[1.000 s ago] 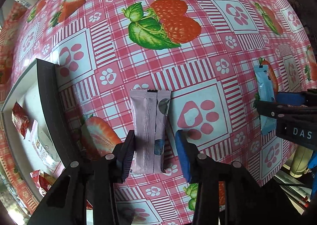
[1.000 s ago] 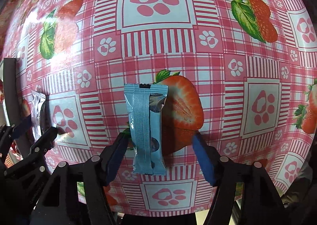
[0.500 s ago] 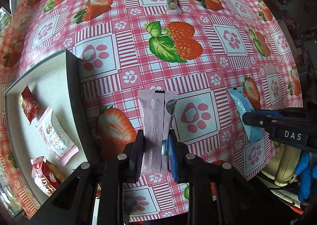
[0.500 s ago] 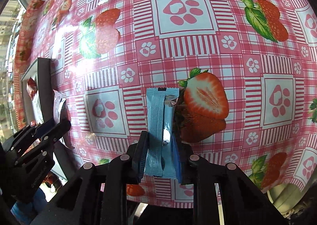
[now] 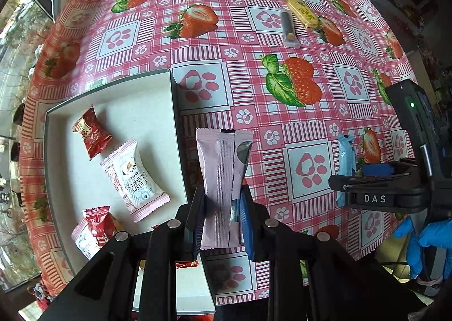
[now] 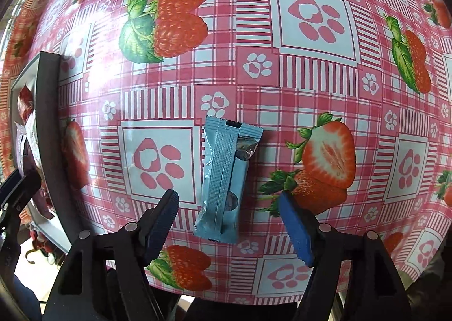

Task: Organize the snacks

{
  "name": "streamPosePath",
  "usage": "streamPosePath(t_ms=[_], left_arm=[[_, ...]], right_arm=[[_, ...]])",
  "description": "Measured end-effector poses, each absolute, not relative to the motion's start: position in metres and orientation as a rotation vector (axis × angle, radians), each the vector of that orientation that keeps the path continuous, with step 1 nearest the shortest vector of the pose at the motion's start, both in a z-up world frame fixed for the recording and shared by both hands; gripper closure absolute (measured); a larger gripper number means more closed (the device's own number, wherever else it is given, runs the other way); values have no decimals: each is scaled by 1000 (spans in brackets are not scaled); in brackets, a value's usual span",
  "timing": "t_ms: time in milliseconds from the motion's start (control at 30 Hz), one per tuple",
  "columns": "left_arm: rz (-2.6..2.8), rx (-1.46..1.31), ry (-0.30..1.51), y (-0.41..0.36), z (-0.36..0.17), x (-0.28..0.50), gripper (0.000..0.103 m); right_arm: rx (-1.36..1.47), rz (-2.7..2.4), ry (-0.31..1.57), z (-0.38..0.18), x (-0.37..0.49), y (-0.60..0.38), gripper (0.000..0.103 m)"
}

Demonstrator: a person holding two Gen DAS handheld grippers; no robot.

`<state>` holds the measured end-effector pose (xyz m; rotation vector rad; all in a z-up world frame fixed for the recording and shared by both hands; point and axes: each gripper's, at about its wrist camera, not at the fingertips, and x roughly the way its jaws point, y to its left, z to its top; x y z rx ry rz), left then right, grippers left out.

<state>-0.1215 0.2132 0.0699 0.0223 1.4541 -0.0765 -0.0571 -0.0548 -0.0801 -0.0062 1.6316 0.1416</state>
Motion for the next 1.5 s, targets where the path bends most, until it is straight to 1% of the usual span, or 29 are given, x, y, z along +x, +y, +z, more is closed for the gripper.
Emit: streamPosePath(t_ms=[100, 133, 167, 467, 733, 1100, 1167, 1333, 1400, 1433, 1467, 1500], left_arm=[[-34, 26, 1443, 225, 76, -123, 77], [-19, 20, 1438, 229, 78, -123, 77], [-6, 17, 1434, 233, 80, -124, 77], [73, -10, 1412, 265, 89, -130, 77], [131, -44, 1417, 294, 88, -139, 77], [203, -86, 1437, 328, 80, -156, 77], [212, -93, 1444, 333, 78, -159, 77], [229, -124, 1471, 343, 69, -168, 77], [242, -144, 1482, 348, 65, -172, 70], [254, -151, 1487, 350, 64, -174, 56], [271, -157, 1490, 353, 63, -176, 39], [290, -163, 1484, 356, 63, -178, 34]], right_arm=[[-88, 76, 1618, -83, -58, -40, 47], [-101, 91, 1606, -80, -58, -36, 59], [-108, 120, 1595, -78, -61, -25, 79], [-20, 293, 1522, -33, -64, 22, 79], [-33, 454, 1474, -1, -58, 102, 79], [-99, 593, 1475, -4, -60, 181, 79], [-110, 610, 1480, -11, -59, 210, 79], [-150, 645, 1486, -28, -66, 234, 78], [-175, 652, 1488, -32, -68, 247, 78], [-191, 654, 1486, -35, -69, 256, 78], [-206, 656, 1484, -36, -70, 260, 78], [-222, 658, 1482, -37, -72, 265, 78]])
